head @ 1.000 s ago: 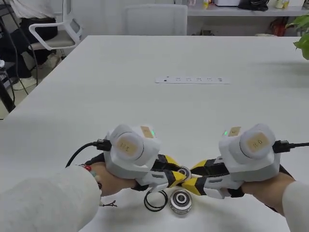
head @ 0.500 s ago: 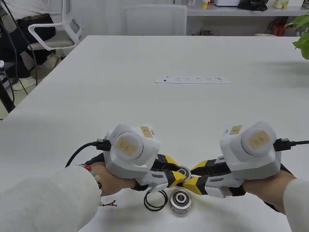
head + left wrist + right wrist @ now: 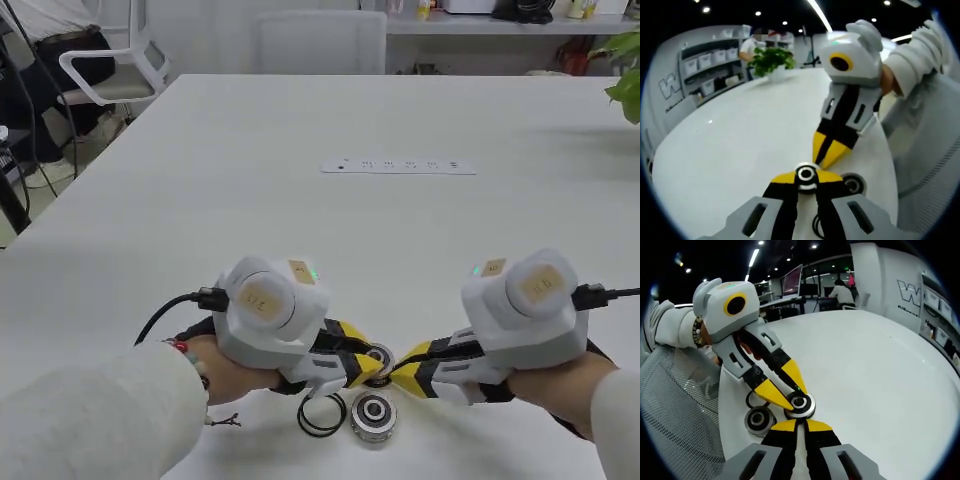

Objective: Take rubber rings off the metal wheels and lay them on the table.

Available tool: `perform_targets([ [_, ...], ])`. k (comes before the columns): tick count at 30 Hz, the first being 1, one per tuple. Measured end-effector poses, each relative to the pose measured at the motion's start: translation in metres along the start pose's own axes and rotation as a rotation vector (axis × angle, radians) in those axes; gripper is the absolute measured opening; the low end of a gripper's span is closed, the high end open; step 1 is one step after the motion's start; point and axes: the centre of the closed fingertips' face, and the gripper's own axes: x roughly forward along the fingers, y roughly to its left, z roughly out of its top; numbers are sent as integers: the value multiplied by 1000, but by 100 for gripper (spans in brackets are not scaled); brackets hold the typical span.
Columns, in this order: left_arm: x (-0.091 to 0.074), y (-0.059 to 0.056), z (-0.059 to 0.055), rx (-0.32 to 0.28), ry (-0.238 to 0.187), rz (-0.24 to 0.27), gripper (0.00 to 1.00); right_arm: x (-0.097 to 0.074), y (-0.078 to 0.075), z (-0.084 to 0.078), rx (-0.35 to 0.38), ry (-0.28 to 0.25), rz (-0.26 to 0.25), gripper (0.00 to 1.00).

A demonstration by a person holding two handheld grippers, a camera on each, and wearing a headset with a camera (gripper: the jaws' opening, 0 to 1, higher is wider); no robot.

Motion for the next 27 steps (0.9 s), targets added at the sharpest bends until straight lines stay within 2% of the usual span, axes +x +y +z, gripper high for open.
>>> perform_targets([
  [2,0,0,0,1,0,0,14,-1,4,1,35,-7,23,7],
  [5,0,0,0,1,0,1,14,0,1,0,6,-5,1,4],
  [13,-1,1,0,1,0,3,14,1,1,1,14,-3,-3,6],
  [18,-1,1,0,1,1,2,14,2,1,5,17,-17,-7,13],
  [19,-1,1,0,1,0,1,14,3,0,7,16,-31,-16,17],
  [21,-1,1,0,0,0,1,14,5,-1,9,9,-33,-26,23],
  [25,-1,1,0,1,0,0,14,9,3,7,-52,-22,-31,22],
  [27,-1,1,0,1,0,1,14,8,1,8,-55,-22,-35,21],
])
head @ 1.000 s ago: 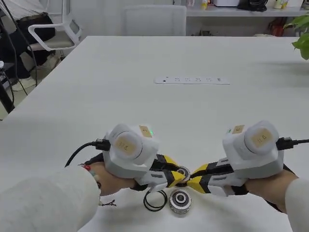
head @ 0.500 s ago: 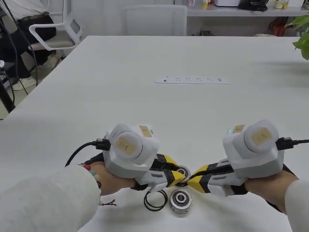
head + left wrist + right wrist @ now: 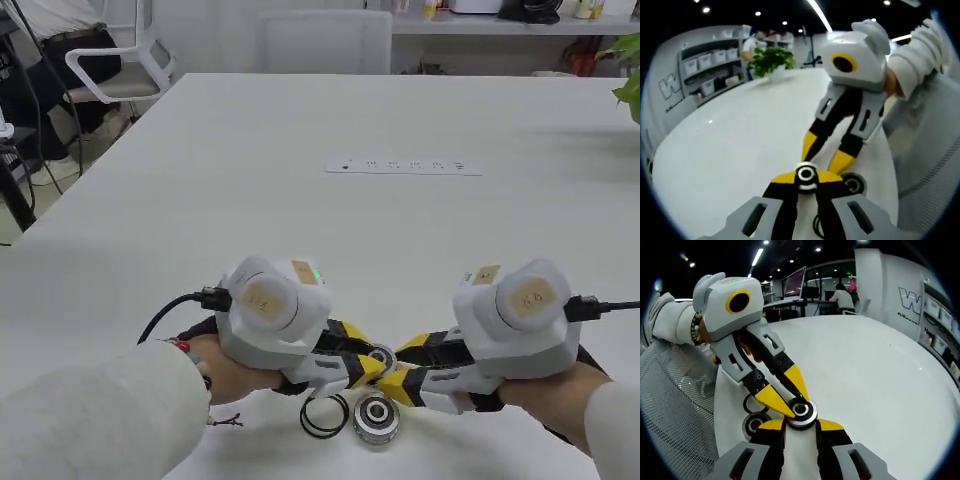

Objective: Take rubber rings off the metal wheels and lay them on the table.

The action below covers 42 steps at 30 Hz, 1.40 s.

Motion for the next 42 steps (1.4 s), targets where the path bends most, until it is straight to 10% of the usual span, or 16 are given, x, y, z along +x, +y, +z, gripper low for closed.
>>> perform_targets([
  [23,0,2,-1,-6,3,10,14,-4,-9,-7,48,33,-16,0],
  [39,0,3,-1,-6,3,12,14,-13,-19,4,520,-75,11,0],
  [42,0,3,-1,-5,2,12,13,-12,-16,3,499,-70,11,0],
])
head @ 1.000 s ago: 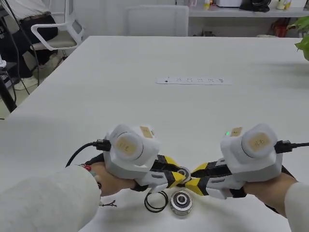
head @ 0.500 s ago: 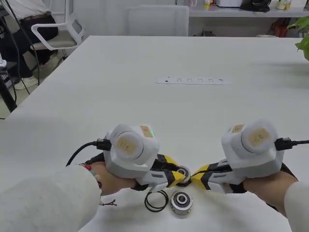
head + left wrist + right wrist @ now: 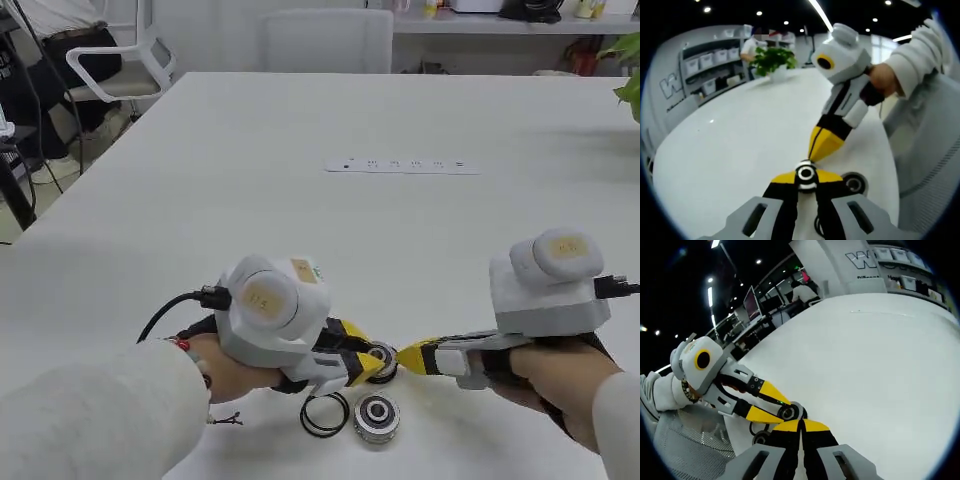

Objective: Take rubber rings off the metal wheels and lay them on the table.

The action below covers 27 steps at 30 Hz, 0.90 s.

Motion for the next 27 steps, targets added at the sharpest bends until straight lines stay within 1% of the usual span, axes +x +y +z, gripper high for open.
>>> perform_targets([
  [1,0,0,0,0,0,0,13,0,1,0,-4,3,0,0],
  [2,0,0,0,1,0,0,13,0,5,2,-5,-4,17,0],
  [3,0,0,0,3,-1,1,13,-1,4,1,-6,6,1,0],
  [4,0,0,0,3,-1,1,13,1,4,2,-12,6,1,0],
  [14,-1,1,0,7,-3,0,14,0,10,3,-30,16,12,0],
  [17,-1,0,0,7,-4,-1,14,0,15,3,-29,13,21,0],
  [27,-1,0,0,10,-6,0,14,1,17,4,-47,11,26,0],
])
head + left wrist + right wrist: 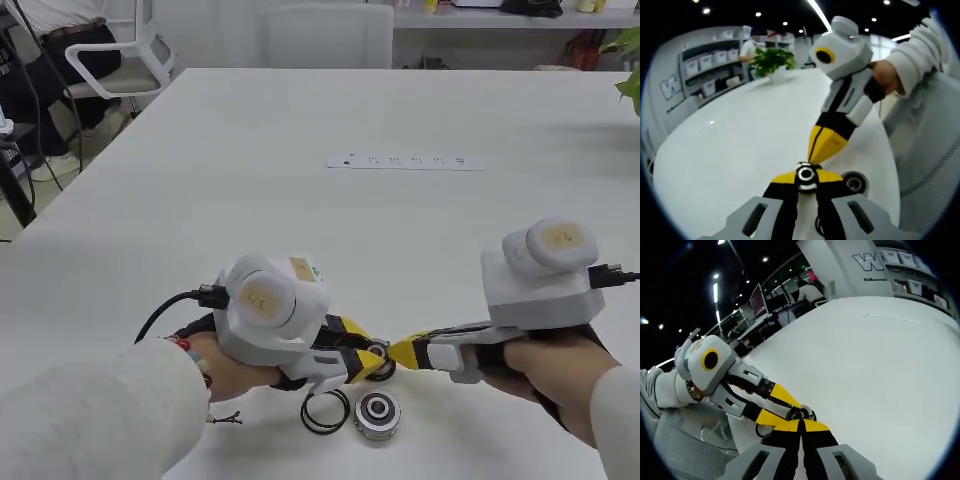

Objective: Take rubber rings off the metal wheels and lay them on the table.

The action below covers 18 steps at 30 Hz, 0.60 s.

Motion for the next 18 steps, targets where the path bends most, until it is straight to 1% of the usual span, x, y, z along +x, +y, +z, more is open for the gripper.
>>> perform_targets([
  [6,0,0,0,2,0,1,14,0,-1,1,-12,-2,4,0],
  [18,0,0,0,5,1,-1,14,0,1,4,4,-26,38,0],
])
